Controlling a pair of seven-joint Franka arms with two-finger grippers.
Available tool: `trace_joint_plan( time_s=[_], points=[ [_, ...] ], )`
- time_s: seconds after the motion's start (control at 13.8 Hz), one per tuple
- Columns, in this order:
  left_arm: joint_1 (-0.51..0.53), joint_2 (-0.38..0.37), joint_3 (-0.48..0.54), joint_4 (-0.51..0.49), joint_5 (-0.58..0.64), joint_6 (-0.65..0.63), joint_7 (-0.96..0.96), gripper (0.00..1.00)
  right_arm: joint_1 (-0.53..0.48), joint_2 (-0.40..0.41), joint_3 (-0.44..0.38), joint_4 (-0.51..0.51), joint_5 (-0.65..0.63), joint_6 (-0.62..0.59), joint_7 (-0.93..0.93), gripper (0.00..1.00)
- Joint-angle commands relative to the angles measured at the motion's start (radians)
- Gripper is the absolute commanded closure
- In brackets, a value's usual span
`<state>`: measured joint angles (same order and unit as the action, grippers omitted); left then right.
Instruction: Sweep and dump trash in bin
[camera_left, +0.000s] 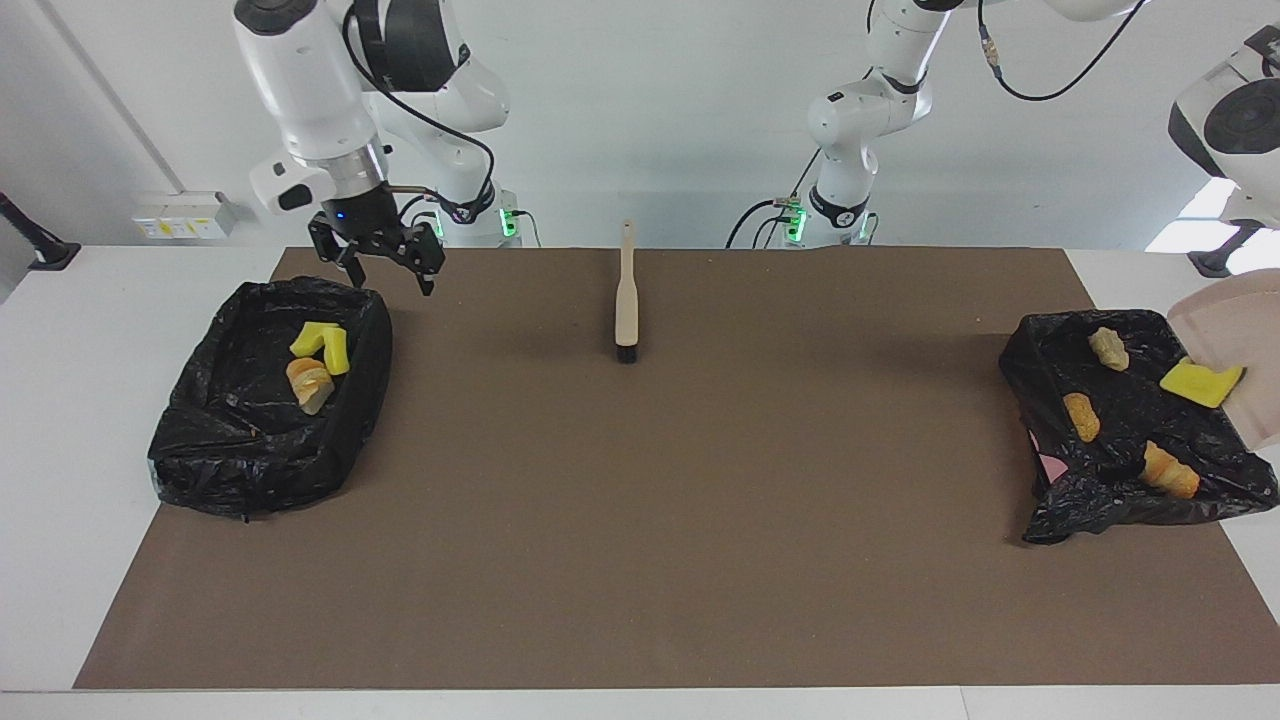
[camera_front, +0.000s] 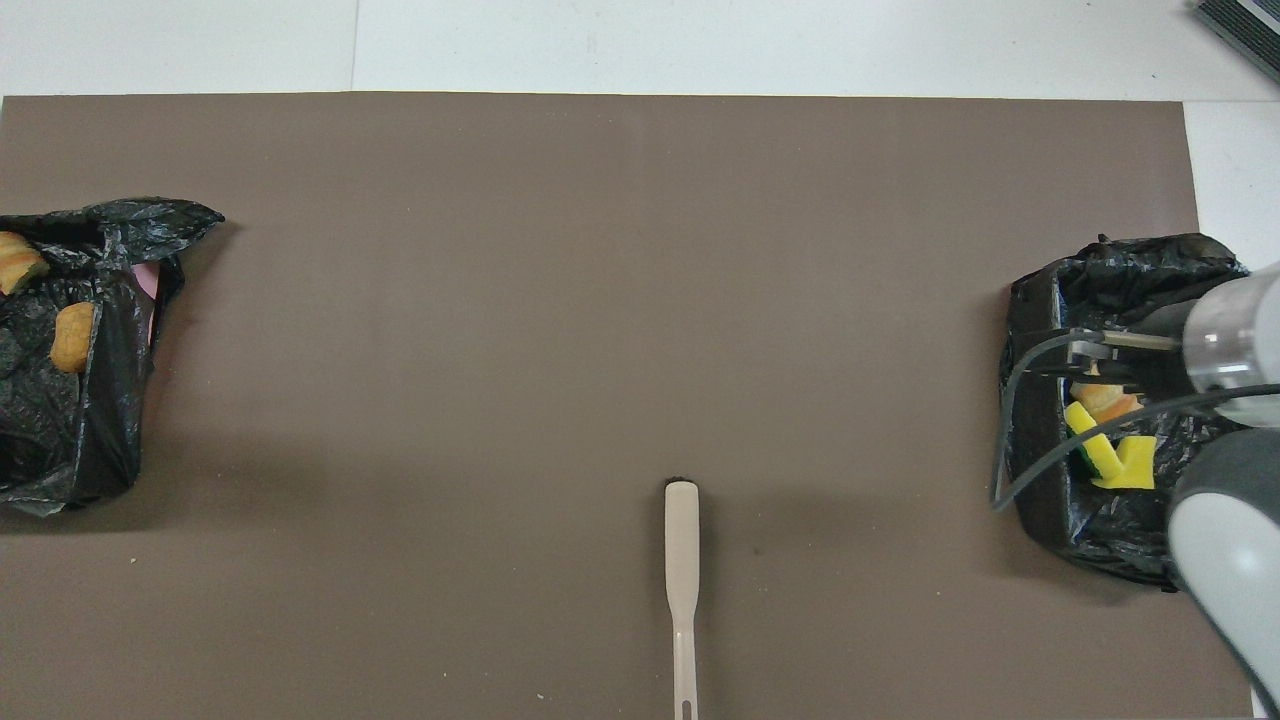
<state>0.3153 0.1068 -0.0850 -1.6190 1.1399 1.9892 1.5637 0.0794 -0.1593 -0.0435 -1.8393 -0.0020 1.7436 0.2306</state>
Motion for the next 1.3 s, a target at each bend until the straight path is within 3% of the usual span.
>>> trace_joint_plan(
  time_s=[0.0, 0.14, 0.29, 0.94, 1.23],
  points=[
    [-0.03, -0.022, 0.01, -0.01, 0.046, -0.043, -0.051, 1.0, 0.0, 0.035, -0.05, 0.186, 0.002, -0.171, -0.091, 0.0],
    [-0.047, -0.022, 0.01, -0.01, 0.038, -0.061, -0.068, 1.0, -0.024, 0.082, -0.064, 0.283, -0.003, -0.261, -0.138, 0.0],
    [-0.073, -0.022, 0.005, -0.01, 0.005, -0.125, -0.071, 1.0, -0.023, 0.067, -0.068, 0.25, 0.004, -0.207, -0.146, 0.0],
    [-0.215, -0.039, 0.005, -0.027, -0.435, -0.312, -0.138, 1.0, -0.015, 0.058, -0.059, 0.239, -0.015, -0.191, -0.195, 0.0],
    [-0.323, -0.126, 0.005, -0.169, -0.639, -0.352, -0.379, 1.0, -0.024, 0.058, -0.068, 0.259, -0.058, -0.21, -0.251, 0.0]
  ],
)
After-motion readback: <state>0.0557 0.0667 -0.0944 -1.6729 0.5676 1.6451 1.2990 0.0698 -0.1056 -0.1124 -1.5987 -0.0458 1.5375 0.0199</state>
